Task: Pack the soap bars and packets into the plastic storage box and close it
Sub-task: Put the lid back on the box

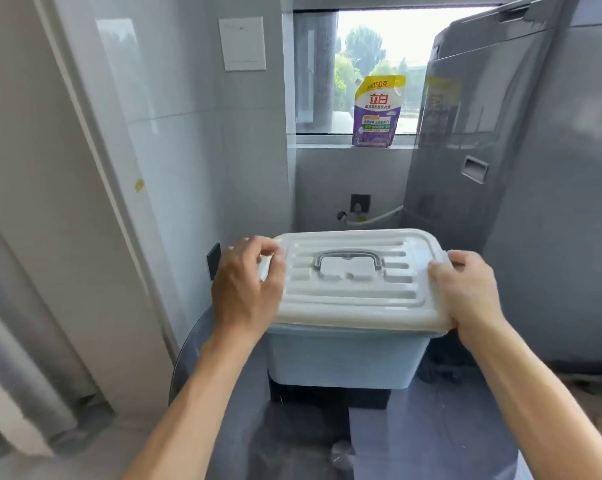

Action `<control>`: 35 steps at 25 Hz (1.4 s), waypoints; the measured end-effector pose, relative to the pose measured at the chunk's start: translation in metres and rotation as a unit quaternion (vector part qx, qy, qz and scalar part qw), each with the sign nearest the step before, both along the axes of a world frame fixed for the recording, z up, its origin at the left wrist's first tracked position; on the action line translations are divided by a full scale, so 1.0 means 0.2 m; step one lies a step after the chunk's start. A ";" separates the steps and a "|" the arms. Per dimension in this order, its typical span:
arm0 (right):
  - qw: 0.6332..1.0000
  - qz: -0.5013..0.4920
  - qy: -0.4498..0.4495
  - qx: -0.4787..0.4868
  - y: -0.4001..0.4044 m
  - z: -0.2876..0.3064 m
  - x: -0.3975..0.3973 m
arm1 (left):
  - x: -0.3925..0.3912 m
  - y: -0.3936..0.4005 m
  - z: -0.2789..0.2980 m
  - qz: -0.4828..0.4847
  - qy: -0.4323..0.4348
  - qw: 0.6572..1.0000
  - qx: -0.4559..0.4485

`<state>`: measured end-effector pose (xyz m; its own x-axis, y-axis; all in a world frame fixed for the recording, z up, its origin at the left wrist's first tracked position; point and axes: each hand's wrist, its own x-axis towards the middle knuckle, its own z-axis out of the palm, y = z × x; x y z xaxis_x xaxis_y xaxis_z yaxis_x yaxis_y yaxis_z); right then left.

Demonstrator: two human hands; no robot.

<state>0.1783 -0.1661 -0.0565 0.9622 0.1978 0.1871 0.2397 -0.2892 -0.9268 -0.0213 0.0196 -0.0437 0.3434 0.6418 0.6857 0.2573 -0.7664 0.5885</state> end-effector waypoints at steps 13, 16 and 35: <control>0.968 0.035 -0.087 -0.231 0.04 0.00 -0.02 | 0.01 0.06 -0.20 -0.027 0.218 0.974 -0.047; 0.969 0.061 -0.059 -0.232 0.03 -0.03 0.01 | 0.06 0.08 -0.21 -0.036 0.176 0.981 -0.068; 0.983 -0.044 -0.050 -0.170 -0.07 -0.09 0.03 | 0.03 0.13 -0.24 -0.049 -0.132 0.760 -0.634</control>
<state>0.1845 -0.1801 -0.0746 0.9583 0.1824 0.2201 0.2858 -0.6012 -0.7462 -0.0149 0.0453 -0.0918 0.3907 0.8245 -0.4093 -0.0201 0.4522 0.8917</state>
